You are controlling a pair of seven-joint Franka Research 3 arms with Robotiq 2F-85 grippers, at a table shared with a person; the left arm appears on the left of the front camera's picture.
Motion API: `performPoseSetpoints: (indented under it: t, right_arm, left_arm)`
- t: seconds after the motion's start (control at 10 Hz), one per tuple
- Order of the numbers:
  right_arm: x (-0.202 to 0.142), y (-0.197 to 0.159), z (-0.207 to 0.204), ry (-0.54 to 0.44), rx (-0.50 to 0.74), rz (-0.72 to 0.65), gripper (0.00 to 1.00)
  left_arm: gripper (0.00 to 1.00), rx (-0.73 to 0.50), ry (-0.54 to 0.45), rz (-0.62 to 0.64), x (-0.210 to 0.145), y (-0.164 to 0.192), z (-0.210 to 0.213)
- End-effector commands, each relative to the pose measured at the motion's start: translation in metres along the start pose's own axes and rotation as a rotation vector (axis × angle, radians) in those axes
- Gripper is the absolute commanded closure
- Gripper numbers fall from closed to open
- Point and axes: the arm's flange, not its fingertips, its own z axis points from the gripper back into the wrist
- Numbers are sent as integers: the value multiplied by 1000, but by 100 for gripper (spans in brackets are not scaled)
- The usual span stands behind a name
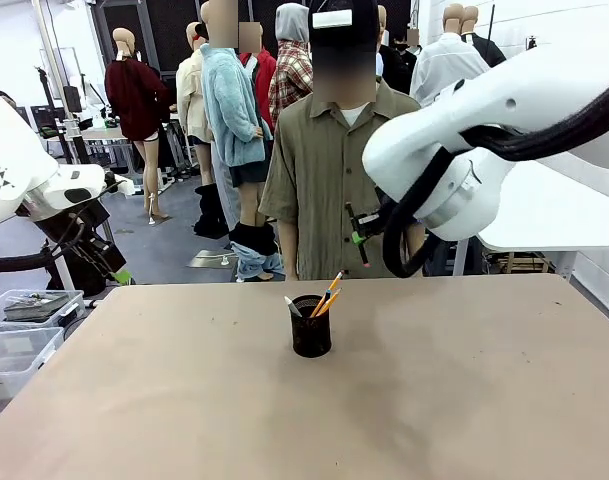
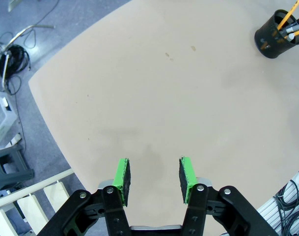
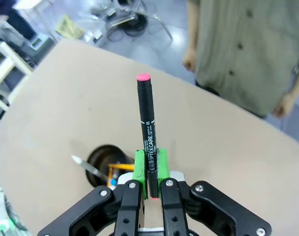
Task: Place the pens into the pen holder.
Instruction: Pick up a writing instrument from the table and place it into the Pen holder.
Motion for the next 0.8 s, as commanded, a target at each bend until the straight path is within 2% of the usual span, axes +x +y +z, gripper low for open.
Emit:
performPoseSetpoints:
  t: [0.0, 0.3, 0.5, 0.7]
  right_arm:
    - [-21, -7, -8, -112, 112, 110, 100]
    - [-21, 20, -17, -145, 316, 293, 100]
    - [-20, 30, -35, -107, 443, 370, 100]
    - [-23, 44, -53, -67, 473, 384, 100]
  left_arm:
    - [46, 17, 1, 4, 1, 1, 0]
    - [46, 17, 1, 4, 1, 1, 0]
    - [46, 17, 1, 4, 1, 1, 0]
    - [46, 17, 1, 4, 1, 1, 0]
